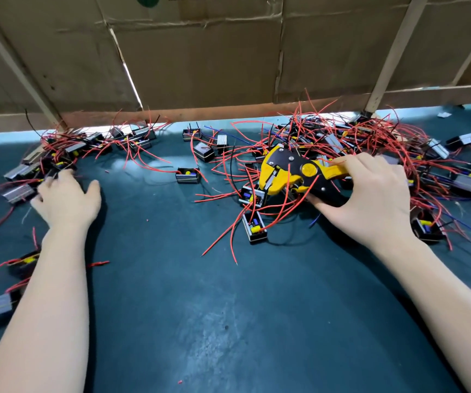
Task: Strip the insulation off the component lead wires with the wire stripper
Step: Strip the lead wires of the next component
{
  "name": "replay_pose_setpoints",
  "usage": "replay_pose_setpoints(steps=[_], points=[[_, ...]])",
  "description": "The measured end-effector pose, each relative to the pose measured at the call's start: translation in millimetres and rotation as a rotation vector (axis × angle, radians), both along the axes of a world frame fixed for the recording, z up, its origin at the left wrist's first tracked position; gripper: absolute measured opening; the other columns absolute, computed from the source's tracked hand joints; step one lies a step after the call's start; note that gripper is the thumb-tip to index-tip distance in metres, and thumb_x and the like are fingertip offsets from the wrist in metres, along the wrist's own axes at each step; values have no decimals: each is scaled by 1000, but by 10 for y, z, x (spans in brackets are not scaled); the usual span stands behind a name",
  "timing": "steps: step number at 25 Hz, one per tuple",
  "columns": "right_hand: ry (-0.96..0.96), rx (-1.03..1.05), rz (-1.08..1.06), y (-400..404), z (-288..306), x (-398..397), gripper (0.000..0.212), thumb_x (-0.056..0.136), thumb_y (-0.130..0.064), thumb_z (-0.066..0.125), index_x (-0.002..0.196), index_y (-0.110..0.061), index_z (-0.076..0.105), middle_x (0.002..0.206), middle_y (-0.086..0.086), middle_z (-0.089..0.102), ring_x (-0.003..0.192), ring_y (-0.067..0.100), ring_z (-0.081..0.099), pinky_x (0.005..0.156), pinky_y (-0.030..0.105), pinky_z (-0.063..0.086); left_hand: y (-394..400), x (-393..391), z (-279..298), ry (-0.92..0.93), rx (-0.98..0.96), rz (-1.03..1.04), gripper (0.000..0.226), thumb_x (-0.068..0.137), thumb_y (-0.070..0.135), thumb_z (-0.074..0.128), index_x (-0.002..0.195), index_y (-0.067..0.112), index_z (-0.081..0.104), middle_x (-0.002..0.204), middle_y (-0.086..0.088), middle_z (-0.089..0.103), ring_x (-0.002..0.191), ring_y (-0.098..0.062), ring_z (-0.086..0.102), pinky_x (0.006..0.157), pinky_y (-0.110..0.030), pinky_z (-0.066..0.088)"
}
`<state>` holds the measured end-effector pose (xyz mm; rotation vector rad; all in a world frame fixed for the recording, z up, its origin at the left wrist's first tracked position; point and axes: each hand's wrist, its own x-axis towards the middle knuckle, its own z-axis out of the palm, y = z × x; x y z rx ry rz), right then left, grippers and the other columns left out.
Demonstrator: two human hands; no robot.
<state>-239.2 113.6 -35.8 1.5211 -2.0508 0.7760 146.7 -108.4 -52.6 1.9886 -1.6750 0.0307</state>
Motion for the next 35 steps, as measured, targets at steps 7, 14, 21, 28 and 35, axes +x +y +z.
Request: replay_pose_setpoints(steps=[7,14,21,28,35], points=[[4,45,32,-27,-30,16,54,69,-54,78,100,-10,66,93,7,64,90,35,59,79,45,40,-327,19,198,-122,4,-42,73,88,33,68,145,5,32,152,-31,25,139,-49,23,110,-59,21],[-6,20,19,-19,-13,6,56,68,-50,83,102,-9,67,92,8,64,89,36,59,79,45,40,-446,56,205,-293,129,-176,35,98,27,52,129,14,61,138,-22,49,116,-55,47,101,-55,40],[14,25,20,-15,-20,27,56,67,-51,82,101,-8,67,89,9,63,87,36,59,79,45,40,-5,-328,571,-218,167,-324,9,83,13,71,85,20,77,102,-18,70,99,-41,62,84,-43,51],[6,-7,11,1,-5,4,53,69,-52,79,100,-10,67,89,8,65,86,36,60,77,44,39,306,-468,698,323,201,-380,13,88,20,66,82,12,73,72,-5,73,64,-16,71,71,-24,57],[25,8,-12,-8,-17,-3,54,65,-50,83,99,-11,67,87,8,63,86,35,59,76,42,37,481,-515,430,178,321,-392,25,73,45,81,77,23,71,74,7,70,81,-17,66,82,-33,52]])
